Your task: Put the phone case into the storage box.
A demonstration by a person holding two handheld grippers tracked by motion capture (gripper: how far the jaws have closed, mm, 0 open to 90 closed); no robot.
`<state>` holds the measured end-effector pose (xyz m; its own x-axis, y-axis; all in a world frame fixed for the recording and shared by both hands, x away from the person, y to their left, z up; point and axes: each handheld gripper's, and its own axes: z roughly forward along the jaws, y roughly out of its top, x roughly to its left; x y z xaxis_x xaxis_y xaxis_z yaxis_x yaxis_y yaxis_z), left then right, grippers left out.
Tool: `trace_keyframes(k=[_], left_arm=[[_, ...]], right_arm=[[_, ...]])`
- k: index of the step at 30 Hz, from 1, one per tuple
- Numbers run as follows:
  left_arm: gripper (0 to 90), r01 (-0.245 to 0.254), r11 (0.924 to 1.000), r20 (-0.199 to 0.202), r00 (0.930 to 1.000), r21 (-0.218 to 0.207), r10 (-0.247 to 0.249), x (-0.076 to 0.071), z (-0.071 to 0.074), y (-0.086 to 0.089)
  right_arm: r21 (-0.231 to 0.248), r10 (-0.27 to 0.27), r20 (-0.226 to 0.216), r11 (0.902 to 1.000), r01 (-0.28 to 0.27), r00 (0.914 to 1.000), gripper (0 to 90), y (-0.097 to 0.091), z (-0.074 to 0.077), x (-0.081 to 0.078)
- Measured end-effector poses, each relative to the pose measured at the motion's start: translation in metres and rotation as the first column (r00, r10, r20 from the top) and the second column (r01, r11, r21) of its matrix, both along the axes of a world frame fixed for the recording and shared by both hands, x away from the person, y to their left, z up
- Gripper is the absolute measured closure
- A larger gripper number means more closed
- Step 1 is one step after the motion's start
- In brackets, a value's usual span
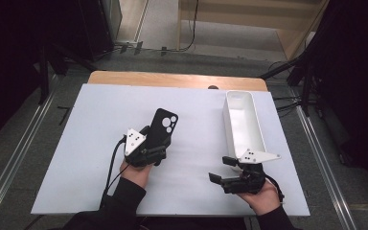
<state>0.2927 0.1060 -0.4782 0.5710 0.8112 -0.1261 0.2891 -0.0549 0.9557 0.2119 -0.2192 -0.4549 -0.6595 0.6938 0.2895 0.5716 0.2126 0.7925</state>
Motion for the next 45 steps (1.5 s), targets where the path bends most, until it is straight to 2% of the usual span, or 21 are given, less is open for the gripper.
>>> trace_keyframes(k=[6, 15, 26, 45], left_arm=[[14.3, 0.002, 1.0, -0.008, 1.0, -0.008, -0.002, -0.002, -0.001, -0.002], [14.3, 0.005, 0.9999, -0.009, 0.9999, -0.011, -0.005, -0.004, -0.002, -0.004], [14.3, 0.012, 0.9997, -0.011, 0.9999, -0.022, -0.012, -0.005, -0.003, -0.004], [14.3, 0.019, 0.9995, -0.001, 0.9998, -0.026, -0.019, -0.012, -0.006, -0.01]], right_arm=[[0.002, -0.019, -0.021, 0.9998, 0.019, 0.9996, 15.2, 0.005, 0.006, 0.006], [0.0, -0.034, -0.007, 0.9994, 0.034, 0.9994, 15.4, 0.011, 0.016, 0.018], [0.006, -0.046, -0.013, 0.9989, 0.046, 0.9988, 15.6, 0.02, 0.03, 0.034], [0.023, -0.069, -0.035, 0.9973, 0.07, 0.997, 15.7, 0.033, 0.036, 0.054]])
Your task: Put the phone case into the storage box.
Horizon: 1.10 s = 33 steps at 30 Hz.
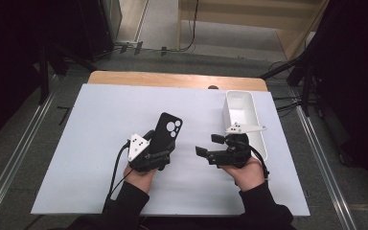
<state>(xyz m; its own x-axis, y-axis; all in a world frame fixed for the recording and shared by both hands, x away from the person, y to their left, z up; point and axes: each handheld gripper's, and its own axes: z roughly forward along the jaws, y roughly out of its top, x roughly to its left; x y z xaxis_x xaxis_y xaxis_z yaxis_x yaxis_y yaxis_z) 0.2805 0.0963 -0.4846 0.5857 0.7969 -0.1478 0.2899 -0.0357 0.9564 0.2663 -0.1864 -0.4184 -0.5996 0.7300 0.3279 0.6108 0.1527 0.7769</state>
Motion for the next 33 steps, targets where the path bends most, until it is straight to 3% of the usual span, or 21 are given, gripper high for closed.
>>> trace_keyframes(k=[9, 12, 33], left_arm=[[14.2, -0.006, 1.0, 0.003, 1.0, 0.003, 0.006, -0.004, -0.001, -0.003], [14.2, -0.007, 0.9999, 0.008, 0.9999, 0.012, 0.007, -0.006, -0.002, -0.005], [14.2, 0.0, 0.9999, 0.011, 0.9999, 0.016, -0.001, -0.012, -0.002, -0.01]], right_arm=[[0.012, -0.008, -0.004, 0.9999, 0.008, 1.0, 15.7, 0.005, 0.003, 0.007], [-0.01, -0.016, 0.015, 0.9998, 0.016, 0.9998, 15.7, 0.009, 0.005, 0.009], [0.047, -0.017, -0.017, 0.9987, 0.018, 0.9997, 15.9, 0.022, 0.008, 0.025]])
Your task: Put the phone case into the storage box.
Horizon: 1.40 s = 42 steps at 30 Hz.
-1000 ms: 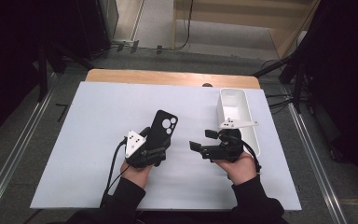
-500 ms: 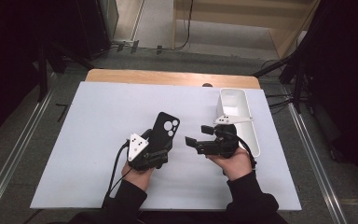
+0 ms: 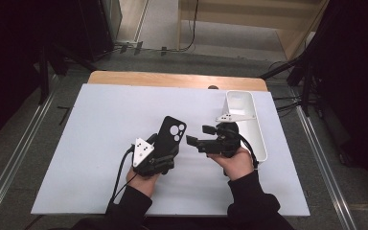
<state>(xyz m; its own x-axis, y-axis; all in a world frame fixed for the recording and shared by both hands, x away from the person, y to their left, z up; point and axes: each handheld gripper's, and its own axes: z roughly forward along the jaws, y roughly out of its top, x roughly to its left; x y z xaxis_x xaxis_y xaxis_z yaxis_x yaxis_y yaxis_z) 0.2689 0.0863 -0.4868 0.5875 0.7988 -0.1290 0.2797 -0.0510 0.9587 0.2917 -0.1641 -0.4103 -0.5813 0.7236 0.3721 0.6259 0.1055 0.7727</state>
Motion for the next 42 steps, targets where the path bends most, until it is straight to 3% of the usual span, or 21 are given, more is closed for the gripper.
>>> trace_keyframes(k=[25, 32, 42], left_arm=[[14.1, 0.015, 0.9999, 0.016, 0.9998, 0.005, -0.015, -0.005, 0.0, -0.006], [14.1, 0.015, 0.9999, 0.015, 0.9998, 0.005, -0.015, -0.007, 0.0, -0.007], [14.0, 0.015, 0.9999, 0.016, 0.9998, 0.0, -0.015, -0.008, 0.0, -0.008]], right_arm=[[0.019, 0.018, -0.051, 0.9997, -0.017, 0.9986, 16.4, 0.023, -0.01, 0.022], [0.031, 0.033, -0.076, 0.9991, -0.03, 0.9966, 22.1, 0.029, -0.014, 0.026], [0.069, 0.029, -0.153, 0.9974, -0.018, 0.9878, 42.6, 0.034, -0.018, 0.037]])
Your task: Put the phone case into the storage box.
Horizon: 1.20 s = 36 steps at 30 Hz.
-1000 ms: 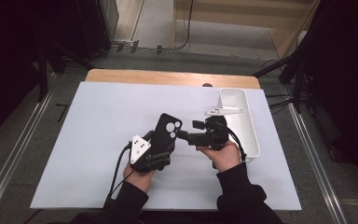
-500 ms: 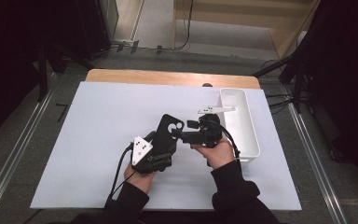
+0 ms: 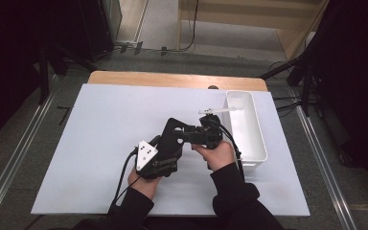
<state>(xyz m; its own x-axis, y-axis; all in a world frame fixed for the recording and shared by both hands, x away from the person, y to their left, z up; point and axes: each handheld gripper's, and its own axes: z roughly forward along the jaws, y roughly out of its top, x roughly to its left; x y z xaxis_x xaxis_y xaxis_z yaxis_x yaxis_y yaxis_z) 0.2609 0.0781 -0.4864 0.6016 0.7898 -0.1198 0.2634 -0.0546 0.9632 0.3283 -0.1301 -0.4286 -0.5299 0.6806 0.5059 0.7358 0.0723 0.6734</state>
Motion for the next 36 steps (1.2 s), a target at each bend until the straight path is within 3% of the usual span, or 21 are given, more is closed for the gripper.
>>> trace_keyframes(k=[7, 16, 29, 33, 36], left_arm=[[14.1, -0.002, 1.0, 0.016, 0.9999, 0.0, 0.002, -0.001, 0.0, 0.0], [14.0, 0.005, 1.0, 0.017, 0.9998, 0.0, -0.005, -0.002, 0.0, -0.001], [13.1, 0.016, 0.9999, 0.039, 0.9991, 0.002, -0.016, -0.002, 0.0, -0.001], [12.6, 0.038, 0.9992, 0.01, 0.9992, -0.015, -0.038, 0.001, 0.0, 0.001], [12.5, 0.033, 0.9995, 0.034, 0.9989, 0.001, -0.033, -0.001, 0.002, 0.0]], right_arm=[[0.021, -0.022, -0.043, 0.9995, 0.023, 0.9988, 67.0, -0.003, 0.001, 0.001], [0.058, -0.019, -0.08, 0.9981, 0.023, 0.9966, 72.0, -0.006, 0.006, -0.001], [0.081, -0.001, -0.074, 0.9967, 0.007, 0.9973, 74.5, -0.006, 0.012, -0.004], [0.082, 0.003, -0.077, 0.9966, 0.003, 0.997, 74.5, -0.006, 0.012, -0.004], [0.085, 0.004, -0.074, 0.9964, 0.002, 0.9973, 74.6, -0.005, 0.014, -0.005]])
